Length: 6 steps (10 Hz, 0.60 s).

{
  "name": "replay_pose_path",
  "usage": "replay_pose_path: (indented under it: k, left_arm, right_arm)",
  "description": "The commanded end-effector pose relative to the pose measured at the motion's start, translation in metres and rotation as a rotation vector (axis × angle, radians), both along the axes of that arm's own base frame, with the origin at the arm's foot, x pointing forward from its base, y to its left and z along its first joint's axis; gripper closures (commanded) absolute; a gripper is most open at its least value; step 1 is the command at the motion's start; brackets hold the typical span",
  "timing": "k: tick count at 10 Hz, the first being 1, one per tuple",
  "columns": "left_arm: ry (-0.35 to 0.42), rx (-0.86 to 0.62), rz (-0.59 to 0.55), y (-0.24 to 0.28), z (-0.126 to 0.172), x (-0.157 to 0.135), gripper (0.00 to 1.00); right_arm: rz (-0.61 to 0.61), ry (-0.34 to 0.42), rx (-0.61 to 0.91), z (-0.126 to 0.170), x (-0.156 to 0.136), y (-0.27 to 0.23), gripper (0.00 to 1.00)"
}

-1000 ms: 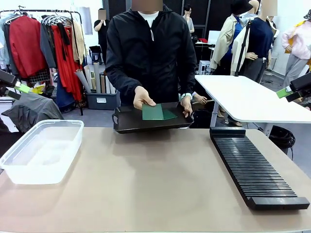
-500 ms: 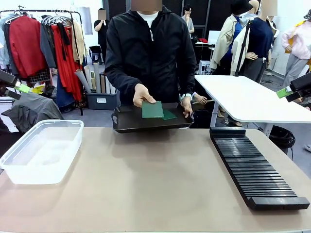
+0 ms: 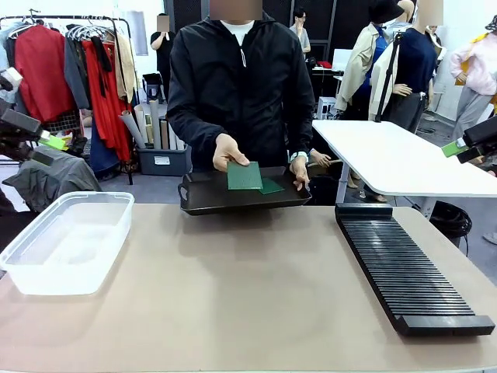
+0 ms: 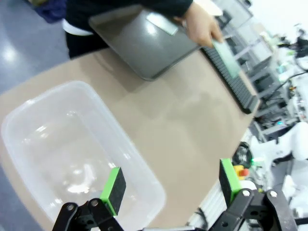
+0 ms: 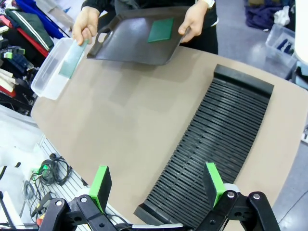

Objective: Sort PCBs into racks and boxes based on the side picked up.
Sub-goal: Pick up the Blank PCB handed by the Human.

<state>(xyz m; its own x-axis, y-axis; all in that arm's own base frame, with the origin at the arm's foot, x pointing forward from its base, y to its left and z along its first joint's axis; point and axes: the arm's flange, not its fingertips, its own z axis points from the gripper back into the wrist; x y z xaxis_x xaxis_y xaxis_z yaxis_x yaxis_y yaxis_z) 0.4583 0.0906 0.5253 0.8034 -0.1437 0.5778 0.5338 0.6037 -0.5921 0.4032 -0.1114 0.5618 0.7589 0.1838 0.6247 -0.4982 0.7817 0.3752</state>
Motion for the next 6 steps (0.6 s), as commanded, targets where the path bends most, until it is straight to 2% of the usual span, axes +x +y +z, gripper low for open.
replay_pose_path:
  k: [1,3,4,6]
  left_arm:
    - [0.117,-0.087,-0.006,-0.024,-0.01,-0.012,0.0]
    - [0.23,-0.154,-0.051,-0.053,-0.032,-0.013,0.0]
    - [0.261,-0.166,-0.058,-0.063,-0.04,-0.012,0.0]
    - [0.316,-0.288,-0.065,-0.084,-0.058,-0.009,0.0]
  right_arm:
    - [0.001,-0.002,0.002,0.001,0.0,0.0,0.0]
    - [0.001,-0.002,0.002,0.001,0.0,0.0,0.0]
    - [0.001,-0.002,0.002,0.001,0.0,0.0,0.0]
    - [0.001,-0.002,0.002,0.001,0.0,0.0,0.0]
